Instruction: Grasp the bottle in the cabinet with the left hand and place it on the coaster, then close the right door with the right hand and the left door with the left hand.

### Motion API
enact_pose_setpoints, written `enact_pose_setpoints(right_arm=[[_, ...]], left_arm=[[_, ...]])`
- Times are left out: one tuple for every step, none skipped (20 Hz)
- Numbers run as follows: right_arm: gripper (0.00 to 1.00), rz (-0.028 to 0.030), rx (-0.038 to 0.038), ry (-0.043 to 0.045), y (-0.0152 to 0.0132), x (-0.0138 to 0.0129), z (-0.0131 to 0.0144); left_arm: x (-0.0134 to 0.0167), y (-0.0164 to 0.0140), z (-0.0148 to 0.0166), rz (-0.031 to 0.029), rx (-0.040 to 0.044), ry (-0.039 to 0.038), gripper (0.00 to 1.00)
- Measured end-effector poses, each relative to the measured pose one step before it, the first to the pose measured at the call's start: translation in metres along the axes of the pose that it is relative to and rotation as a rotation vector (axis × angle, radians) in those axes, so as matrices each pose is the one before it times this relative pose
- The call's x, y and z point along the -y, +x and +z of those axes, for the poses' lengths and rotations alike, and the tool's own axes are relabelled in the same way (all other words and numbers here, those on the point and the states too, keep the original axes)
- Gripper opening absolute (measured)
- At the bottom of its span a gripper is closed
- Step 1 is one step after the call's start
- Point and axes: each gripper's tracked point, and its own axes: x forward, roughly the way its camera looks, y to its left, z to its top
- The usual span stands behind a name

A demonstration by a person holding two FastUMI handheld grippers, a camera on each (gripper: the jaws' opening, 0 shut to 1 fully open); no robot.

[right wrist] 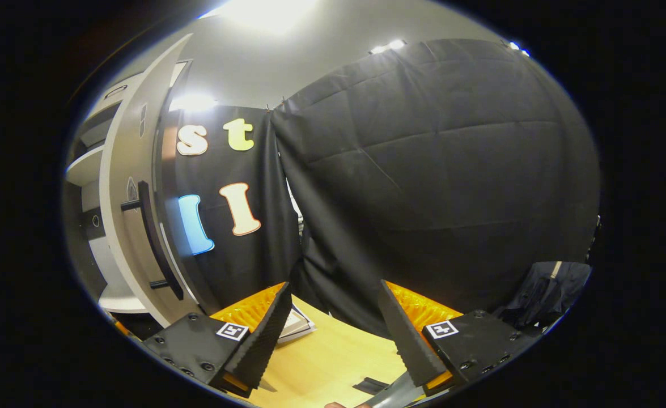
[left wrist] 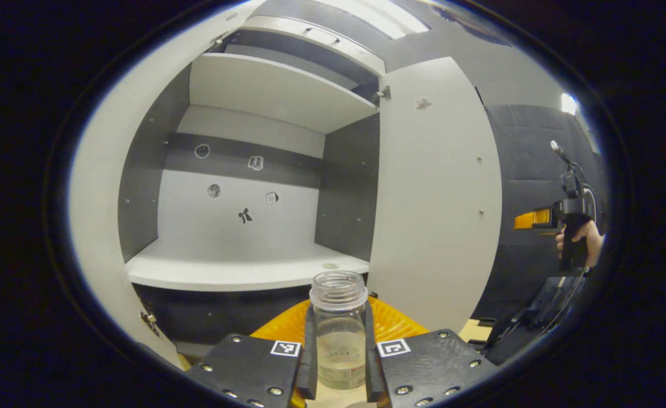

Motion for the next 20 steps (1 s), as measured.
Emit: enact_pose_setpoints(right_arm=[[0.92, -0.00006, 0.00039, -0.01053, -0.00376, 0.00043, -0.00001], [0.97, -0.00008, -0.0026, -0.00725, -0.00477, 0.00063, -0.00118], [0.92, 0.0032, -0.0017, -0.00376, -0.0044, -0.0007, 0.00064], [0.92, -0.0007, 0.00048, -0.00232, -0.00388, 0.00077, 0.00078], [0.92, -0.00174, 0.00155, -0.00096, -0.00352, 0.00104, 0.00121], [0.92, -0.00048, 0.00134, -0.00022, -0.00363, 0.00135, 0.00023], [0.92, 0.00068, 0.00129, -0.00001, -0.00342, -0.00004, 0.00042], [0.92, 0.00059, 0.00046, -0.00211, -0.00301, 0.00028, -0.00062], [0.92, -0.00004, -0.00142, -0.0037, -0.00265, -0.00014, -0.00058], [0.92, 0.0006, -0.00104, -0.00413, -0.00211, 0.00072, -0.00163], [0.92, -0.00006, -0.00244, -0.00431, -0.00291, 0.00054, -0.00034], [0.92, 0.00094, -0.00153, -0.00516, -0.00233, 0.00054, -0.00139], [0.92, -0.00227, -0.00133, -0.00606, -0.0011, 0.00095, -0.00014], [0.92, -0.00123, -0.00269, -0.00631, -0.00133, 0.00141, -0.00185], [0.92, 0.00055, -0.00314, -0.00518, -0.00109, 0.00018, -0.00103], [0.92, 0.00107, -0.00045, -0.00312, -0.00115, 0.00034, -0.00098], [0.92, 0.0, 0.00282, -0.0013, -0.00079, 0.00003, 0.00055], [0.92, -0.00053, 0.00068, -0.00041, -0.00188, 0.00051, -0.00004], [0.92, 0.00192, -0.00282, -0.00071, -0.00203, -0.00039, -0.00134], [0.92, 0.00064, -0.00122, -0.00379, -0.00162, 0.00079, -0.00248]], left_arm=[[0.00404, -0.00214, -0.01079, -0.0052, -0.00913, -0.00678, 0.34], [0.00456, -0.00216, -0.01043, -0.0059, -0.00858, -0.00936, 0.34], [0.00387, -0.0025, -0.01169, -0.00537, -0.00658, -0.009, 0.34], [0.00335, -0.00199, -0.01059, -0.00519, -0.00492, -0.00848, 0.34], [-0.00001, -0.00131, -0.01192, 0.01334, -0.00963, -0.01363, 0.34], [-0.00348, -0.00129, -0.01188, 0.03023, -0.01176, -0.01264, 0.35], [0.00072, 0.00299, -0.01618, 0.00713, -0.01891, -0.02305, 0.35], [0.00087, 0.00087, -0.01398, 0.00225, -0.01822, -0.01962, 0.35], [-0.00359, 0.00141, -0.01125, 0.01356, -0.01096, -0.01103, 0.36], [-0.00238, 0.00316, -0.00917, 0.00905, -0.00947, -0.00618, 0.42], [-0.00027, 0.00303, -0.01048, 0.0065, -0.0146, -0.00966, 0.42], [0.00123, 0.00137, -0.0085, 0.00339, -0.00885, -0.01138, 0.29], [0.00191, -0.00069, -0.00921, 0.002, -0.0047, -0.00591, 0.29], [0.00047, 0.00172, -0.00635, 0.00628, -0.00636, 0.00111, 0.29], [0.00134, -0.00276, -0.00782, 0.00034, -0.00541, 0.00657, 0.31], [0.00163, -0.00063, -0.00618, -0.0018, -0.00359, 0.00979, 0.3], [0.00226, -0.00167, -0.00502, -0.00174, -0.00305, 0.00672, 0.3], [0.00175, -0.00089, -0.00384, -0.00322, -0.00089, 0.00454, 0.3], [0.00251, -0.00107, -0.0042, -0.00624, -0.00085, 0.00656, 0.3], [0.00156, -0.0008, -0.00399, -0.00222, -0.00212, 0.01593, 0.36]])
